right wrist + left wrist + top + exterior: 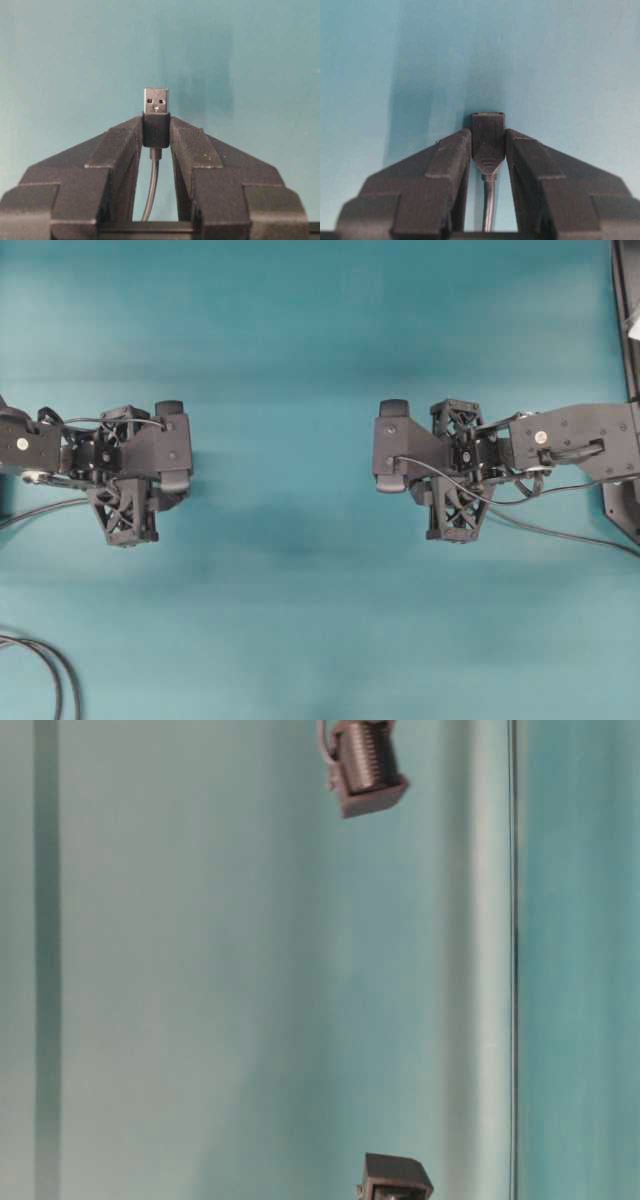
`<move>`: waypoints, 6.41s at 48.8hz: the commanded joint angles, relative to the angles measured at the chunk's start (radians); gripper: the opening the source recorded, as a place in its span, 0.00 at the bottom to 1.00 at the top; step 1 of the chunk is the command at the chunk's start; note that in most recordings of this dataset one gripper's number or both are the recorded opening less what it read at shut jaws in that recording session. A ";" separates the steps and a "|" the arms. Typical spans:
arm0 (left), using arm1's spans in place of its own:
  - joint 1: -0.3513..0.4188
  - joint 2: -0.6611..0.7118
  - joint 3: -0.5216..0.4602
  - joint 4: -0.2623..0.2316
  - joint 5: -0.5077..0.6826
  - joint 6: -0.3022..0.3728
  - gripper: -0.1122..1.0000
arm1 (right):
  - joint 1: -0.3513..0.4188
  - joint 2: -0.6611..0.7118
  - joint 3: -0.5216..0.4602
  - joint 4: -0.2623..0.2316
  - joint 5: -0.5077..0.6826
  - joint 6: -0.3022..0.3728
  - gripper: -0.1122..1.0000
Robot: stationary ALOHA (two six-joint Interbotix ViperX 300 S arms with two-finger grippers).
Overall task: Insert the USB using both arms.
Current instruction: 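Tighten both grippers on the connectors and settle the grasps, then lift both connectors and rotate them to face each other midair, then align the USB-A plug tip with the socket opening, then push the right gripper's plug into the left gripper's socket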
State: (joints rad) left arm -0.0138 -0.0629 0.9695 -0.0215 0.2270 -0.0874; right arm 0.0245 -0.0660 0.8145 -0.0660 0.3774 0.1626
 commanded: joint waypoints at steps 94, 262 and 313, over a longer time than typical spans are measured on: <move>0.667 -0.052 -0.210 -1.262 0.997 0.905 0.30 | 0.133 -0.278 0.014 -1.186 0.282 0.356 0.29; 0.566 0.468 -0.739 -1.529 1.365 0.914 0.30 | 0.245 -0.029 -0.104 -1.825 0.410 0.532 0.29; 0.568 0.479 -0.764 -1.529 1.362 0.913 0.30 | 0.250 -0.017 -0.121 -1.825 0.379 0.522 0.29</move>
State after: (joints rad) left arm 0.5522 0.4310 0.2301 -1.5370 1.5831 0.8176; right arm 0.2715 -0.0767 0.7256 -1.8822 0.7624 0.6872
